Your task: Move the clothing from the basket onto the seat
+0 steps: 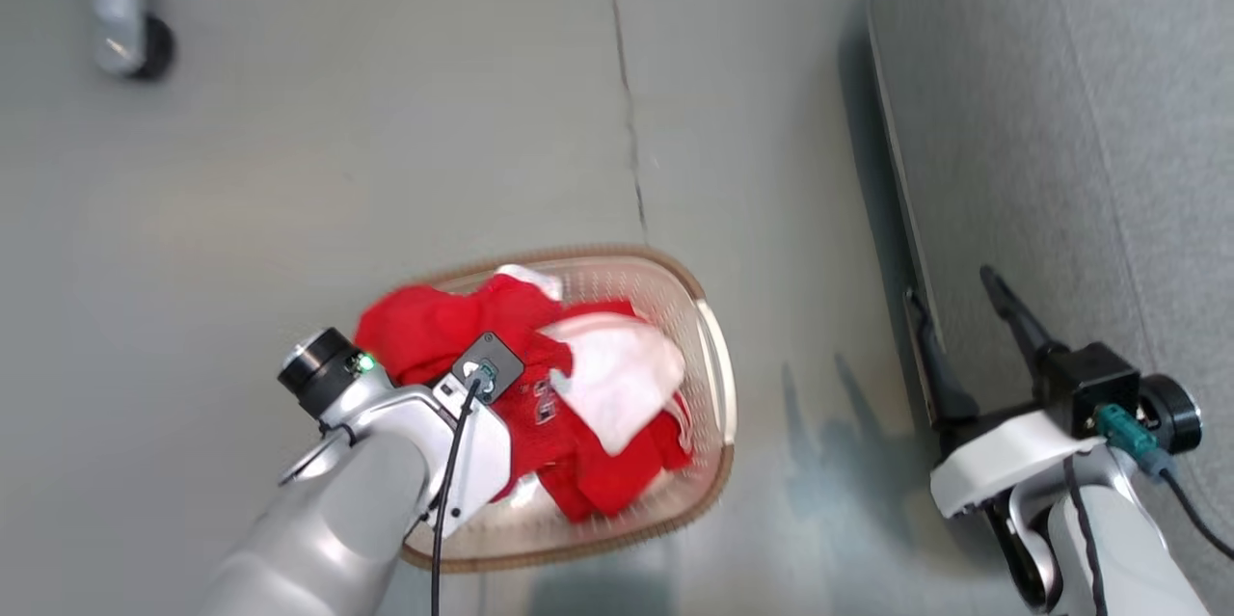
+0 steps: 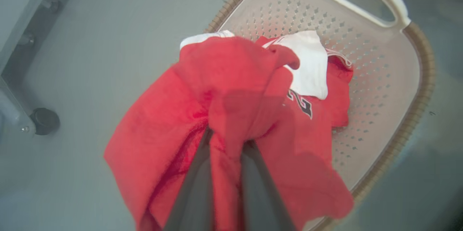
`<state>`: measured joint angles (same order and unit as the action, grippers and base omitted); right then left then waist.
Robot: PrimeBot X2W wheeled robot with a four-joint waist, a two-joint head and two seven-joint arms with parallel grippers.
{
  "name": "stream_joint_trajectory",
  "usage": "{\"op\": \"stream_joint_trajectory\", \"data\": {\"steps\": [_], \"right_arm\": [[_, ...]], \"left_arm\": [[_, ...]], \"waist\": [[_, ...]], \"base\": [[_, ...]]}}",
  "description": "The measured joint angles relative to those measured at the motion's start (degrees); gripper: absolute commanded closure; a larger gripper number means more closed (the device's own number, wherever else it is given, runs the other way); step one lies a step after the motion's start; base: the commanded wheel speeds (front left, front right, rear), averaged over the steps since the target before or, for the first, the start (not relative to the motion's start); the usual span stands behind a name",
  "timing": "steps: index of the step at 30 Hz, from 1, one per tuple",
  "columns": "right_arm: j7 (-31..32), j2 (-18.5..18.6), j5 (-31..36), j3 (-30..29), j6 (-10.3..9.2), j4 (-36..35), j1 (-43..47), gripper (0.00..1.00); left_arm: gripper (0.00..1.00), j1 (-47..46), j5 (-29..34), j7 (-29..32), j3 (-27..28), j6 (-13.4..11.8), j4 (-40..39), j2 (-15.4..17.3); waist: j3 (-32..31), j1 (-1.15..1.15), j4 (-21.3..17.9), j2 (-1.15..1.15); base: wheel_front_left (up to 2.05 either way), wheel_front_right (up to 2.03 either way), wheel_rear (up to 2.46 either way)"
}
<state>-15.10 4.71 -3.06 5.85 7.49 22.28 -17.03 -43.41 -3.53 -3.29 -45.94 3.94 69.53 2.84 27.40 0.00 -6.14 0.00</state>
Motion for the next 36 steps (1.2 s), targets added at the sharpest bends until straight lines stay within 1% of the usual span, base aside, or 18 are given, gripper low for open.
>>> {"op": "stream_joint_trajectory", "data": {"steps": [1,4,10,14,15,16,18,24,27,31,34,36], "right_arm": [[0.0,0.5,0.0,0.7,0.01,0.8,0.6,0.0],[0.0,0.9,0.0,1.2,0.01,1.5,1.8,0.0],[0.0,1.2,-0.5,0.7,0.01,2.0,4.3,0.0],[0.0,1.0,-0.5,0.7,0.0,2.3,6.6,0.0],[0.0,1.0,-0.5,0.8,0.01,2.3,7.3,0.0],[0.0,1.0,-0.5,0.8,0.01,2.3,7.3,0.0],[0.0,0.9,-0.6,0.6,0.0,2.3,8.5,0.0],[0.0,0.8,-1.3,0.6,0.0,1.9,10.9,0.0],[0.0,0.7,-2.1,0.5,0.0,0.9,11.6,0.0],[0.0,0.4,-2.1,1.9,0.0,0.4,12.1,0.0],[0.0,0.4,-2.1,2.2,0.0,0.2,12.3,0.0],[0.0,0.4,-2.1,2.1,0.0,0.1,12.3,0.0]], "left_arm": [[1.0,1.1,-1.8,-1.4,0.2,-0.6,-1.4,0.0],[1.0,2.6,-4.6,-3.8,0.4,-1.3,-3.5,0.0],[1.0,4.4,-11.1,-9.3,1.4,-3.7,-8.3,0.0],[1.0,5.7,-15.9,-11.2,3.9,-5.9,-11.3,0.0],[1.0,6.0,-16.1,-11.4,4.1,-6.6,-11.8,0.0],[1.0,6.0,-16.1,-11.4,4.1,-6.6,-11.8,0.0],[1.0,6.4,-16.5,-11.5,5.4,-7.8,-14.0,0.0],[1.0,8.2,-15.7,-11.7,12.8,-12.1,-31.1,2.0],[1.0,10.8,-15.0,-11.7,17.3,-13.6,-39.6,2.2],[1.0,13.5,-12.2,-11.7,21.6,-13.8,-51.0,1.8],[1.0,15.2,-9.5,-11.7,23.4,-13.9,-58.5,1.3],[1.0,16.1,-8.5,-11.7,24.0,-13.5,-62.5,0.9]], "waist": [[-2.8,0.0,0.8,0.0],[-6.8,0.0,1.8,0.0],[-14.0,0.0,3.6,0.0],[-18.4,0.0,4.4,0.0],[-19.4,0.0,4.5,0.0],[-19.4,0.0,4.5,0.0],[-21.5,0.0,4.8,0.0],[-25.9,0.0,5.3,0.0],[-26.8,0.0,5.4,0.0],[-27.1,0.0,5.2,0.0],[-27.2,0.0,4.9,0.0],[-27.2,0.0,4.8,0.0]], "base": [[0.0,0.0,0.0],[0.0,0.0,0.0],[0.0,0.0,0.0],[0.0,0.0,0.0],[0.0,0.0,0.0],[0.0,0.0,0.0],[0.0,0.0,0.0],[0.0,0.0,0.0],[0.0,0.0,0.0],[0.0,0.0,0.0],[0.0,0.0,0.0],[0.0,0.0,0.0]]}}
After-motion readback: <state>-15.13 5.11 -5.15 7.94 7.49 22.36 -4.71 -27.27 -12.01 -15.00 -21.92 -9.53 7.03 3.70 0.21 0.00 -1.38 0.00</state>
